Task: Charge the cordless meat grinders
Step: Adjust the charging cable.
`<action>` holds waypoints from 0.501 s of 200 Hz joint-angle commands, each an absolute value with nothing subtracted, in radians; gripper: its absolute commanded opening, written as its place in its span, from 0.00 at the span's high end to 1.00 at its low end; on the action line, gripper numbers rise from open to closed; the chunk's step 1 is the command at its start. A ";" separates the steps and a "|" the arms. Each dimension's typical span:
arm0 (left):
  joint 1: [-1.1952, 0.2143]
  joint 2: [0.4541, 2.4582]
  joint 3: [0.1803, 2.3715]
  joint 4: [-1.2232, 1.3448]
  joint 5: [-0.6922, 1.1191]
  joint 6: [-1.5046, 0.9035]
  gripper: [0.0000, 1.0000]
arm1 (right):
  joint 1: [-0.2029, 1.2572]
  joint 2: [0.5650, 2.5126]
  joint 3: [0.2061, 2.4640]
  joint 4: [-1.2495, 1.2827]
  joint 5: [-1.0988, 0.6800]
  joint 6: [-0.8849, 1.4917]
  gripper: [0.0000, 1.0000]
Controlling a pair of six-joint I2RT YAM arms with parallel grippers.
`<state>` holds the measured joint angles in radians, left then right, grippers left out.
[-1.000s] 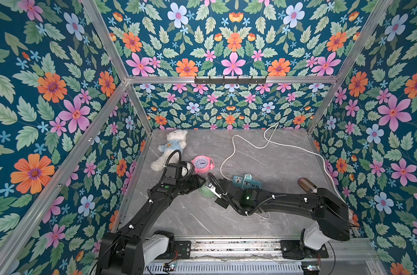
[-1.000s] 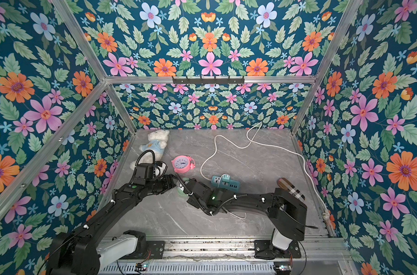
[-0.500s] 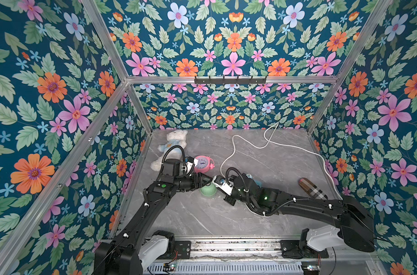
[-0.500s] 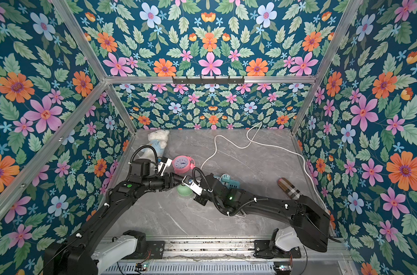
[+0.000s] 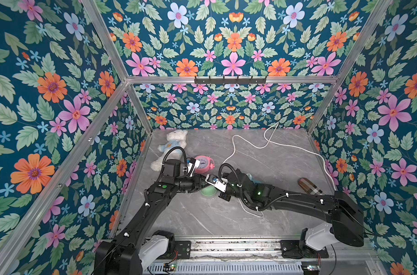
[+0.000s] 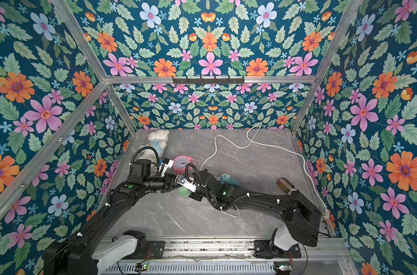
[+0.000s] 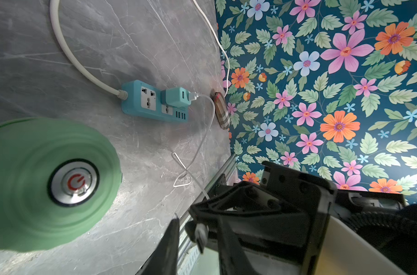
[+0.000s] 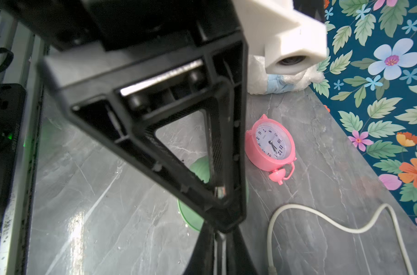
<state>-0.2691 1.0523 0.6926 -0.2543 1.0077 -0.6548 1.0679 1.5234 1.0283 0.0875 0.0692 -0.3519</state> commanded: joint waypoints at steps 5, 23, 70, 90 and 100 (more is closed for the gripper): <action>-0.269 1.061 0.701 -0.234 1.014 -0.654 0.80 | 1.069 1.532 1.043 0.076 0.073 -0.410 1.00; -0.270 1.062 0.702 -0.241 1.010 -0.650 0.86 | 1.069 1.532 1.040 0.075 0.073 -0.413 1.00; -0.270 1.062 0.698 -0.236 1.016 -0.641 1.00 | 1.068 1.520 1.035 0.065 0.059 -0.376 1.00; -0.268 1.056 0.698 -0.221 1.020 -0.628 1.00 | 1.024 1.489 1.001 0.077 -0.062 -0.244 0.73; -0.269 1.051 0.695 -0.201 1.028 -0.625 1.00 | 0.976 1.463 0.954 0.122 -0.176 -0.134 0.64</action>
<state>-0.2699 1.0603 0.6960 -0.2535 1.0107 -0.6472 1.0409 1.5063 1.0103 0.0666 0.0109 -0.3279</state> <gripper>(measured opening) 0.079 0.264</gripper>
